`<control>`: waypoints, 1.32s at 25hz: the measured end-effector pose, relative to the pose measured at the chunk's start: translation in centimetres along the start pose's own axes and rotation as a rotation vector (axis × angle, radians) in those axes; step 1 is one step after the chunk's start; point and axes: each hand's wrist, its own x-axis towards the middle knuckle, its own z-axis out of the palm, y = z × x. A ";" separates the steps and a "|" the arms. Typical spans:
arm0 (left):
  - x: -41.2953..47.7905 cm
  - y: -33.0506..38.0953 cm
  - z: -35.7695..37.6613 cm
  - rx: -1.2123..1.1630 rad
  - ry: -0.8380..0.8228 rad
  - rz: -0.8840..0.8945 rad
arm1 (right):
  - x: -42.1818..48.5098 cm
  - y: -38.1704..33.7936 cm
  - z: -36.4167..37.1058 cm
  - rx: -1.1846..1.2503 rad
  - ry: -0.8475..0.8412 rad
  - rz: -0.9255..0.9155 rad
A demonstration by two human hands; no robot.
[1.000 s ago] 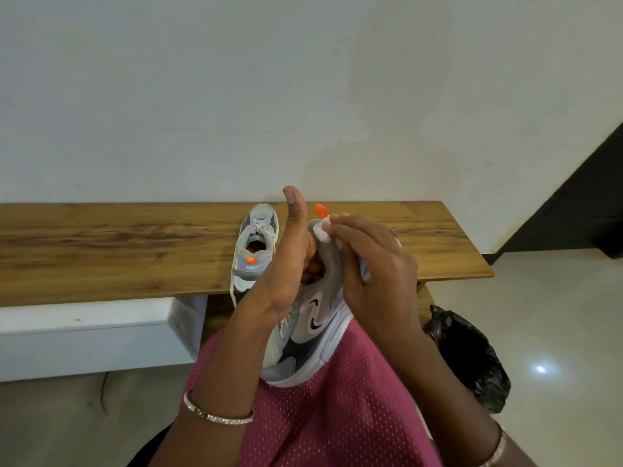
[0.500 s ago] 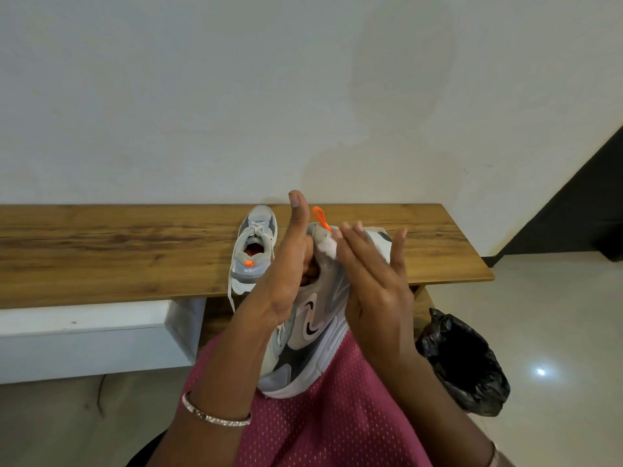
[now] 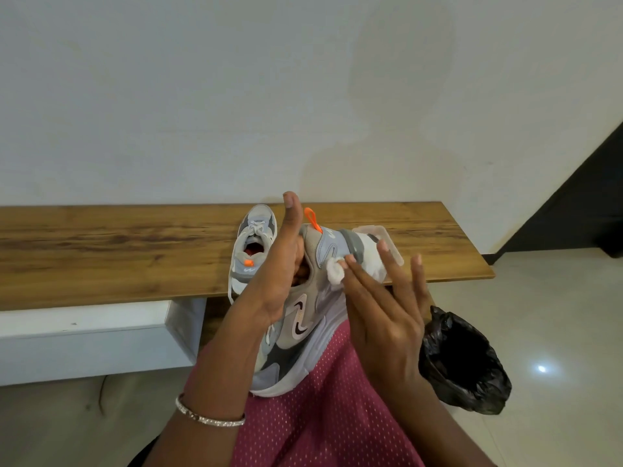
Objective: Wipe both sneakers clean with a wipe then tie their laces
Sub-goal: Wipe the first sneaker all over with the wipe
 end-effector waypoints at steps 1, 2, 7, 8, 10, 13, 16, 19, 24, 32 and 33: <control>-0.9 0.7 0.4 -0.001 0.022 0.015 | 1.0 0.1 0.0 0.010 0.043 0.053; -1.5 1.0 0.4 0.023 0.016 0.080 | 2.2 0.1 -0.1 0.023 0.068 0.129; -2.4 2.3 2.6 0.014 -0.043 0.063 | 5.8 0.7 -0.3 0.097 -0.135 0.383; -2.2 2.3 2.6 -0.061 0.001 0.040 | 5.6 0.6 -0.3 0.096 -0.143 0.368; -1.9 2.0 2.2 -0.131 -0.038 -0.023 | 4.3 0.1 -0.6 0.052 -0.096 0.297; -0.3 0.4 0.6 -0.174 -0.036 -0.009 | 0.2 -0.8 -1.0 -0.025 -0.004 0.169; -0.3 0.0 0.1 -0.058 -0.025 0.032 | -1.9 -0.2 -1.0 -0.039 0.001 0.112; -1.8 1.4 1.7 -0.092 0.040 0.116 | 0.0 0.2 -0.8 -0.049 0.064 0.151; 0.5 -1.1 0.5 -0.077 -0.018 0.110 | 5.1 0.7 -0.4 -0.025 -0.129 0.336; -1.0 0.5 1.6 -0.160 -0.098 -0.002 | 0.7 -0.2 -1.6 0.069 -0.052 0.302; -0.5 -0.1 1.3 -0.136 -0.072 0.028 | -0.3 -0.1 -1.7 0.065 -0.053 0.286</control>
